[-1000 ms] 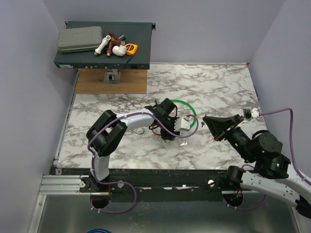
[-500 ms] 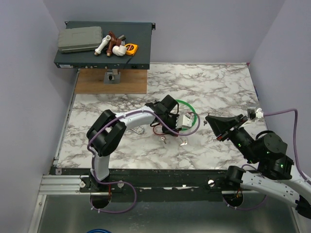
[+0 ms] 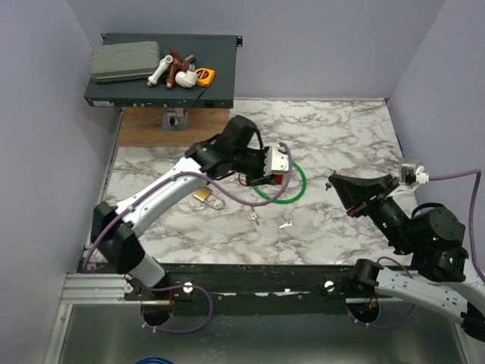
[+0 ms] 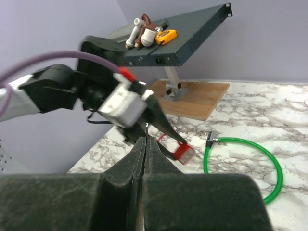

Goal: Unlock with the key
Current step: Pick up the lock from the center of the board.

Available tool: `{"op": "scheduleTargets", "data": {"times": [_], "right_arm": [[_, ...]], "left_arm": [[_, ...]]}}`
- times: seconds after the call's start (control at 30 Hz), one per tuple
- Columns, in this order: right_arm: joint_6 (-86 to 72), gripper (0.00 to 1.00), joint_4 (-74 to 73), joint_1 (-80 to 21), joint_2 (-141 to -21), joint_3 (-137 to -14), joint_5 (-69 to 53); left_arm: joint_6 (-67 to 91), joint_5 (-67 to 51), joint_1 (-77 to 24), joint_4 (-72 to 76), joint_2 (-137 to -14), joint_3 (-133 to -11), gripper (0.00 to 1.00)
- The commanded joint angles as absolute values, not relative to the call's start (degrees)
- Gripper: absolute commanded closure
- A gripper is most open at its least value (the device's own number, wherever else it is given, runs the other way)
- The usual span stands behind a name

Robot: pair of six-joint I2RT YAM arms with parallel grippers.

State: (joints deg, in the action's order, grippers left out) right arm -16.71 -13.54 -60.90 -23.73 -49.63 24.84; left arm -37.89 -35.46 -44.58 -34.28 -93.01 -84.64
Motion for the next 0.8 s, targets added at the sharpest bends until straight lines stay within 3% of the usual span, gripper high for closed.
{"op": "scheduleTargets", "data": {"times": [0.0, 0.23, 0.43, 0.77], "right_arm": [[-13.99, 0.99, -13.41, -60.98, -25.11, -52.44, 22.92], [-13.22, 0.99, -12.17, -60.96, -30.74, -53.88, 12.91], [-13.05, 0.99, -9.25, -60.94, -32.65, -52.31, 6.52], [-13.10, 0.99, -5.58, -61.00, -33.36, -50.11, 2.83]], "left_arm": [[-44.47, -42.01, -41.91, -38.82, -78.62, -80.38, 1.00], [-56.95, -49.26, -42.79, -38.79, -54.79, -73.13, 1.00], [-60.12, -47.49, -48.60, -30.34, -41.41, -67.36, 1.00], [-61.14, -46.91, -55.86, -23.28, -37.23, -67.64, 1.00]]}}
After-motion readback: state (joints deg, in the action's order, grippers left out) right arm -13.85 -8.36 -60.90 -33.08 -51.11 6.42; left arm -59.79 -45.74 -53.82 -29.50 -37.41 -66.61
